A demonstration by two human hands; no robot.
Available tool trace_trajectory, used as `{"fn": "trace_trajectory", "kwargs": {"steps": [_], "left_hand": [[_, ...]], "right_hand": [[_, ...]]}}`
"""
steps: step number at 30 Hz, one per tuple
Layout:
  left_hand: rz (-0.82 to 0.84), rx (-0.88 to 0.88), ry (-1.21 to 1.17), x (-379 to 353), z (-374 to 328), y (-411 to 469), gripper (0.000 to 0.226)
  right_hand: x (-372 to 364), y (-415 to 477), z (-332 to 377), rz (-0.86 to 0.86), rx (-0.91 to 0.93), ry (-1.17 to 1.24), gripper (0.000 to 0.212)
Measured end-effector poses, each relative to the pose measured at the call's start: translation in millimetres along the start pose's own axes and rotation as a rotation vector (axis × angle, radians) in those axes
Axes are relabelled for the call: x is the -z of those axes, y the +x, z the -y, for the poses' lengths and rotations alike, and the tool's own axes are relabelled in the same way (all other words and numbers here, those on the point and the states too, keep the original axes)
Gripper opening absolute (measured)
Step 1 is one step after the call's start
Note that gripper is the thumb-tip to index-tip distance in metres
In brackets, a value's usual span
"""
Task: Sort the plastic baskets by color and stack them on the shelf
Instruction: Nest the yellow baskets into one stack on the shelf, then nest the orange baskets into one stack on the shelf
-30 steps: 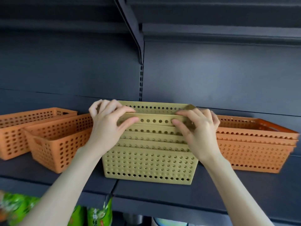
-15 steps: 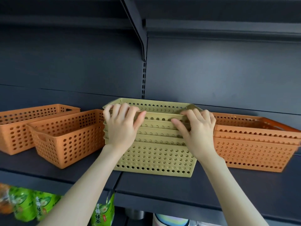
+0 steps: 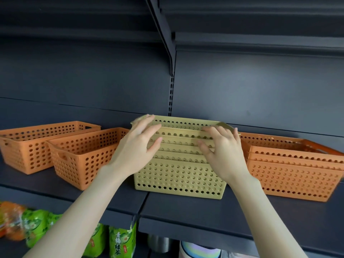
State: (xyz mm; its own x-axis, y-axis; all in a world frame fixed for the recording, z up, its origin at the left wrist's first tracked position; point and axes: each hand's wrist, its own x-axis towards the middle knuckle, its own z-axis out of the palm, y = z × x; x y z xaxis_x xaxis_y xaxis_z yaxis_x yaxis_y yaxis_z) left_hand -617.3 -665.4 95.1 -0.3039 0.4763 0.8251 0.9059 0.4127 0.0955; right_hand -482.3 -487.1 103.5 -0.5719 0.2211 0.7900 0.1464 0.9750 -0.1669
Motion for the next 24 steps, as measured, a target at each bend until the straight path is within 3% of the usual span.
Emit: {"fn": "trace_trajectory", "kwargs": {"steps": [7, 11, 14, 24], "left_hand": [[-0.054, 0.159, -0.021, 49, 50, -39, 0.024], [-0.027, 0.243, -0.001, 59, 105, -70, 0.033], [-0.016, 0.215, 0.036, 57, 144, -88, 0.043], [-0.096, 0.046, -0.032, 61, 238, -112, 0.031]], "right_hand": [[-17, 7, 68, -0.02, 0.096, 0.278, 0.026], [-53, 9, 114, -0.034, 0.142, 0.371, 0.023], [-91, 8, 148, -0.048, 0.104, 0.436, 0.023], [-210, 8, 209, 0.132, -0.049, 0.395, 0.039]]}}
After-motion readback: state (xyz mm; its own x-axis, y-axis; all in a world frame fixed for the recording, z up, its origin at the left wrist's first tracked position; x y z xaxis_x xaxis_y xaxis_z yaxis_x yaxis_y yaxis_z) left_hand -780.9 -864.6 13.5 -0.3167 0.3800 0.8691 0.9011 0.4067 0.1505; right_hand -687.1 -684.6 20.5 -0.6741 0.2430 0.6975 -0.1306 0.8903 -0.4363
